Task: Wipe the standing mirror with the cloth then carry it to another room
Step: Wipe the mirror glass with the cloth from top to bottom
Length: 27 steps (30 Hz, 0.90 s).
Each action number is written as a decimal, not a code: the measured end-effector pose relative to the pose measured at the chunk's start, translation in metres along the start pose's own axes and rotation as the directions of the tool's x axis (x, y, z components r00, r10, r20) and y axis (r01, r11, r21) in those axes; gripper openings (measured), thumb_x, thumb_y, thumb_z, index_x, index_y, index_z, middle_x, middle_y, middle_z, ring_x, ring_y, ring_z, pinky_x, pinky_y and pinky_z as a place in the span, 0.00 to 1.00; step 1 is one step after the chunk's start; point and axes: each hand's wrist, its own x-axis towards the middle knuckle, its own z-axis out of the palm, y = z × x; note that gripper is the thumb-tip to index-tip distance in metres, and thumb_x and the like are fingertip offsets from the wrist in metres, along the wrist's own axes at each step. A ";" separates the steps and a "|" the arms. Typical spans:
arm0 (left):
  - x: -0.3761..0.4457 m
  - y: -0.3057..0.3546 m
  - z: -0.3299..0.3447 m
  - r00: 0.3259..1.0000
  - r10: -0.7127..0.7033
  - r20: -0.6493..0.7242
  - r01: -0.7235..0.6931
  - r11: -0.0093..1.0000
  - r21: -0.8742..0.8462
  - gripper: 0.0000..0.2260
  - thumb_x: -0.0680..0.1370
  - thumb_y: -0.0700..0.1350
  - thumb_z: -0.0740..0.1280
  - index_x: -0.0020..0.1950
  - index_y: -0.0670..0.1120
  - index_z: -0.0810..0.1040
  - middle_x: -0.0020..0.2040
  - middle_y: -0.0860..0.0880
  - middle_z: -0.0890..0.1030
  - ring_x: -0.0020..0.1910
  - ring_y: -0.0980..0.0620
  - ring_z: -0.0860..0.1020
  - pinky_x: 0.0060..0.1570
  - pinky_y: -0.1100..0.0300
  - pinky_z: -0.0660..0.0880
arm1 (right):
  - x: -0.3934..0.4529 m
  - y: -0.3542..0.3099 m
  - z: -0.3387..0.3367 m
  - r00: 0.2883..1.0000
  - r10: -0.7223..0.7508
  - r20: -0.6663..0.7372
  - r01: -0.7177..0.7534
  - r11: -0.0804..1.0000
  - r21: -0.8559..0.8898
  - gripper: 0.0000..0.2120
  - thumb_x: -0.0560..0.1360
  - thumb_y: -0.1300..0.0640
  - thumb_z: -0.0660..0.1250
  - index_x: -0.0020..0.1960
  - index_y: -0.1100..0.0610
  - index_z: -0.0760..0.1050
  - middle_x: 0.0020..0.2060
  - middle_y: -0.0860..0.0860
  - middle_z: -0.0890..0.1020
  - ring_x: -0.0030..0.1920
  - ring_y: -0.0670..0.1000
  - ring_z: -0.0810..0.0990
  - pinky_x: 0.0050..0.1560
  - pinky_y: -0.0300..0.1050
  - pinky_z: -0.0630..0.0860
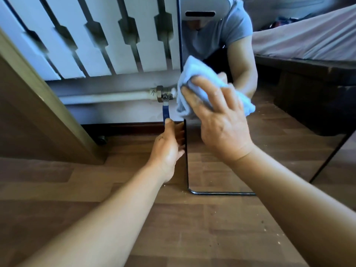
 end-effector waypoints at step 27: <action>0.000 -0.005 0.007 1.000 0.014 -0.016 -0.014 1.000 -0.016 0.21 0.80 0.59 0.50 0.61 0.51 0.76 0.60 0.50 0.80 0.60 0.52 0.76 0.63 0.52 0.67 | -0.191 0.058 0.022 0.504 -0.268 0.821 0.354 0.931 0.086 0.24 0.56 0.50 0.78 0.52 0.46 0.81 0.50 0.38 0.79 0.42 0.46 0.78 0.45 0.38 0.75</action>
